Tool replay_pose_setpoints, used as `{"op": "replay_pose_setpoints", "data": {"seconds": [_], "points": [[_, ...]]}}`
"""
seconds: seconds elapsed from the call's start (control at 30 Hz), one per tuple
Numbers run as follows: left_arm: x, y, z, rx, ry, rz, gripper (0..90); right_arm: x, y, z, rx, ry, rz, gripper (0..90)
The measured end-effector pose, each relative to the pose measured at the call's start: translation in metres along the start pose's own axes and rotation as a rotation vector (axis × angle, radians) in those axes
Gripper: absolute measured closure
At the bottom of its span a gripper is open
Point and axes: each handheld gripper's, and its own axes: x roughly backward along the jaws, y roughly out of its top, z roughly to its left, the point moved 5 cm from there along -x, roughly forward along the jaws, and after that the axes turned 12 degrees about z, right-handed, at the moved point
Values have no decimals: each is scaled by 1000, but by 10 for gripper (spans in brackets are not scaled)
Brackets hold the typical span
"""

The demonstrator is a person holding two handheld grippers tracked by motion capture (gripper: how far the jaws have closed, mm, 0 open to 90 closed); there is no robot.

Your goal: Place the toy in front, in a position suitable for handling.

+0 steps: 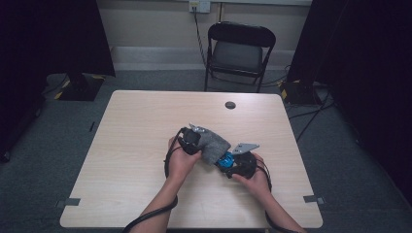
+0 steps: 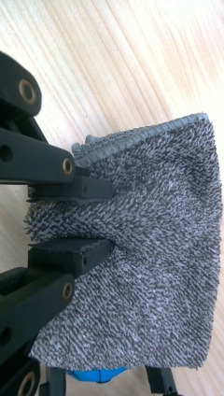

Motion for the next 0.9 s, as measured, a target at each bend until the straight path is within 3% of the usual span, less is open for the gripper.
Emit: {"op": "replay_pose_setpoints", "data": {"seconds": [0.33,0.57,0.9], "points": [[4,4,17,38,31,8,733,0,0,0,0,0,0,237],[2,5,26,69,14,11,733,0,0,0,0,0,0,237],[1,1,41,104,25,21,735,0,0,0,0,0,0,236]]}}
